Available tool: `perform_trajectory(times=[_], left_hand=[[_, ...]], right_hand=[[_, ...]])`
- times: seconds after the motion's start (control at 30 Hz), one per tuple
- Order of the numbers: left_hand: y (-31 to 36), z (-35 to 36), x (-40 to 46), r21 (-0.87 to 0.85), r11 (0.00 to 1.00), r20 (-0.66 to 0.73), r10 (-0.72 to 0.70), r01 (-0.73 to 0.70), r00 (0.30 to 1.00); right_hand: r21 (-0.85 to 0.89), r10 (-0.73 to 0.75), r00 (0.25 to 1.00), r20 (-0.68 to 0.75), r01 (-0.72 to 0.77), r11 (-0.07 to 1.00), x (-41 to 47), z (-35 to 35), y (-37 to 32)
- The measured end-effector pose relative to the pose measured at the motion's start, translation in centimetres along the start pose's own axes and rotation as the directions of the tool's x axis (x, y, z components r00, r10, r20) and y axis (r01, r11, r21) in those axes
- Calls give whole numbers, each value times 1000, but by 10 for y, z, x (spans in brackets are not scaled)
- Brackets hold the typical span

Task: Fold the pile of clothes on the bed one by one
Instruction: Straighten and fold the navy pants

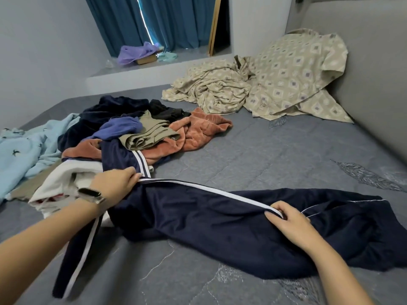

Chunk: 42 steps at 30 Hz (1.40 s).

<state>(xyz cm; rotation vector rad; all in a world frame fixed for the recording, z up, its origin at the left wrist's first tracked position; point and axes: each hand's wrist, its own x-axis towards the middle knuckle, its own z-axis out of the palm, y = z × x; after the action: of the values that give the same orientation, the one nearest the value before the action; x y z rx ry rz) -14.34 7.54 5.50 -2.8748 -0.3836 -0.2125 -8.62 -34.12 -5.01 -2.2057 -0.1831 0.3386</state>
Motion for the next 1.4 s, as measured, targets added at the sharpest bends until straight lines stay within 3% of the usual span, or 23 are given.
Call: perform_trajectory(times=[0.03,0.1,0.17,0.23,0.3,0.37,0.43,0.47,0.53,0.57,0.6,0.67,0.77,0.83,0.9,0.93,1.0,1.07,1.13,1.17,1.27,1.33,1.4], left_hand=[[8,5,11,135,990,29,-50,46,998],[31,21,17,202,978,28,-64,57,998],[55,44,7,0,1000,39,2,-2,999],[71,72,-6,-156,982,225,141,-108,964],[73,81,-10,-232,958,397,252,-170,883],[66,80,-5,-362,924,475,300,-127,827],[61,76,2,-332,933,526,306,-141,794],[62,72,4,-215,962,544,263,-170,797],[69,66,8,13,956,520,244,-293,818],[74,66,10,-9,943,494,295,-334,818],[80,66,9,-137,932,466,360,-336,808],[96,70,6,-475,855,392,417,-208,820],[113,81,-2,-656,751,272,323,-71,907],[115,83,-1,-578,809,299,329,-104,896],[113,81,3,-407,897,413,348,-171,842],[115,76,6,-290,922,444,368,-258,817],[120,65,10,-137,881,429,466,-454,774],[122,54,12,-280,821,356,570,-497,741],[116,50,10,-501,795,294,528,-342,797],[111,52,9,-517,807,293,481,-286,826],[95,72,0,-280,938,351,298,-204,887],[85,86,-4,-179,978,415,175,-108,893],[79,93,-1,-141,987,432,134,-80,892]], right_hand=[[-143,-43,990,-135,24,989,0,5,-3],[-334,-209,877,-432,59,941,1,15,-10],[-356,-305,763,-569,106,928,4,20,-20],[-372,-332,772,-541,134,918,7,23,-21],[-487,-300,883,-360,97,868,7,26,-18],[-575,-170,976,-139,60,816,4,30,-11],[-575,-100,994,-51,53,817,4,32,-6],[-562,-97,994,-43,56,825,3,31,-6],[-561,-94,995,-30,60,826,1,29,-10],[-570,-96,995,-14,71,819,1,28,-12],[-578,-105,994,9,91,811,0,26,-12],[-569,-136,989,55,143,810,0,23,-11],[-482,-219,973,77,229,846,0,20,-11],[-414,-268,961,72,274,868,-2,20,-13],[-378,-287,954,81,296,877,-3,20,-16],[-373,-276,956,100,293,880,-3,17,-18],[-371,-220,965,147,259,892,-2,10,-22],[-400,-188,974,130,225,889,-1,1,-28],[-435,-265,964,-31,226,872,5,-2,-33],[-449,-326,931,-166,223,865,6,-1,-36],[-426,-368,756,-541,131,895,6,8,-42],[-407,-251,806,-536,14,913,3,13,-41],[-430,-138,917,-375,-41,902,-1,14,-32]])
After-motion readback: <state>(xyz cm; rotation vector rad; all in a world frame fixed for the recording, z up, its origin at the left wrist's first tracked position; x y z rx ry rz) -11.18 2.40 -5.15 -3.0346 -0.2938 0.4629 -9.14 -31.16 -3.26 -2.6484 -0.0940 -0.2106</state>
